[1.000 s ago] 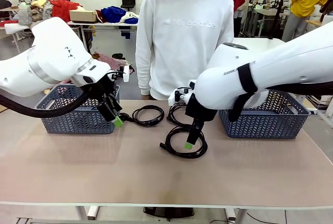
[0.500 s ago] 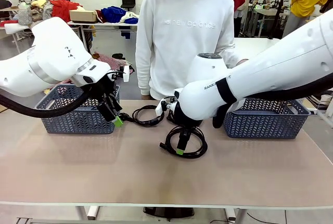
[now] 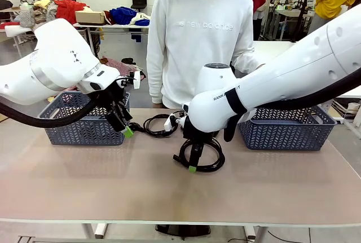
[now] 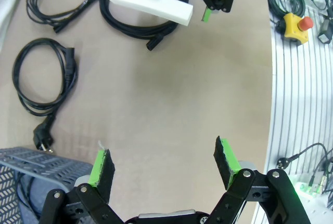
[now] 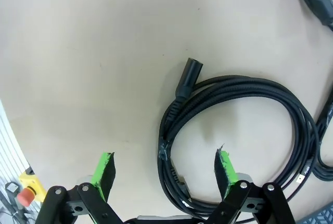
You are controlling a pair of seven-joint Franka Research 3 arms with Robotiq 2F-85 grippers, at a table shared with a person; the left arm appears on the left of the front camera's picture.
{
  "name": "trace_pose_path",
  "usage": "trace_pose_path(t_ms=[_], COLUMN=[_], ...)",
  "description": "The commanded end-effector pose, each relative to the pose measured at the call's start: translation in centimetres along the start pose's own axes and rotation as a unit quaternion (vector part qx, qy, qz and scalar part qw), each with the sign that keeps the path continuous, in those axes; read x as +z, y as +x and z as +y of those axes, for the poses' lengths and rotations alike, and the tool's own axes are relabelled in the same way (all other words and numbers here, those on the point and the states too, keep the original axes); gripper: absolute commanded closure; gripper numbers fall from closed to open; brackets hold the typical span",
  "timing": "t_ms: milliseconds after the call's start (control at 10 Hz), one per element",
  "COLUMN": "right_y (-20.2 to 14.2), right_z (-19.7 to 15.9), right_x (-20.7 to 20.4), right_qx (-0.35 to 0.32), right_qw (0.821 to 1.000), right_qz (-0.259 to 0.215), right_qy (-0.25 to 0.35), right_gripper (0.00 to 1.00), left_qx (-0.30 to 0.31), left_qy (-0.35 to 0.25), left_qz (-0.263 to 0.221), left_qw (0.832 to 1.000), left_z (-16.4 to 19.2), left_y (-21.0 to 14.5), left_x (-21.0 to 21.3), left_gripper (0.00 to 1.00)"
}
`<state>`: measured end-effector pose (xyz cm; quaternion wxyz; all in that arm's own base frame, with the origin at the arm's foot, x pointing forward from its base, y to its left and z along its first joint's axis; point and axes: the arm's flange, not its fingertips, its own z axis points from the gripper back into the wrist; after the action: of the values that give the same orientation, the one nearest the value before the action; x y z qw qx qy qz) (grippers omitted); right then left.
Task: Organize the cables according to human instructions.
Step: Pick up a bundle of cables and place it in the basket indicated by the human.
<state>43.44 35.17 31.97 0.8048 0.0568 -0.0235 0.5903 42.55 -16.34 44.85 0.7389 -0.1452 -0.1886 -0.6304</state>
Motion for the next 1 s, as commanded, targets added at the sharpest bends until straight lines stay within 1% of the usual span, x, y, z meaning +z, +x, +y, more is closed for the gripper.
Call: trace_pose_path(t_ms=[0, 600, 900], right_y=[0.7, 1.0, 1.2], right_z=[-0.1, -0.1, -0.2], right_x=[-0.2, -1.6, -1.8], right_qx=[-0.008, -0.014, -0.015], right_qw=[1.000, 0.999, 0.999], right_qz=[0.018, 0.043, 0.048], right_qy=[0.000, 0.004, 0.003], right_gripper=[0.00, 0.00, 0.00], left_qx=[0.001, 0.001, 0.001], left_qy=[-0.001, -0.001, -0.001], left_qz=[-0.001, -0.001, -0.001], left_qw=[1.000, 1.000, 1.000], left_z=[0.0, 0.0, 0.0], left_y=[0.0, 0.0, 0.0], left_x=[0.1, 0.1, 0.1], left_gripper=[0.00, 0.00, 0.00])
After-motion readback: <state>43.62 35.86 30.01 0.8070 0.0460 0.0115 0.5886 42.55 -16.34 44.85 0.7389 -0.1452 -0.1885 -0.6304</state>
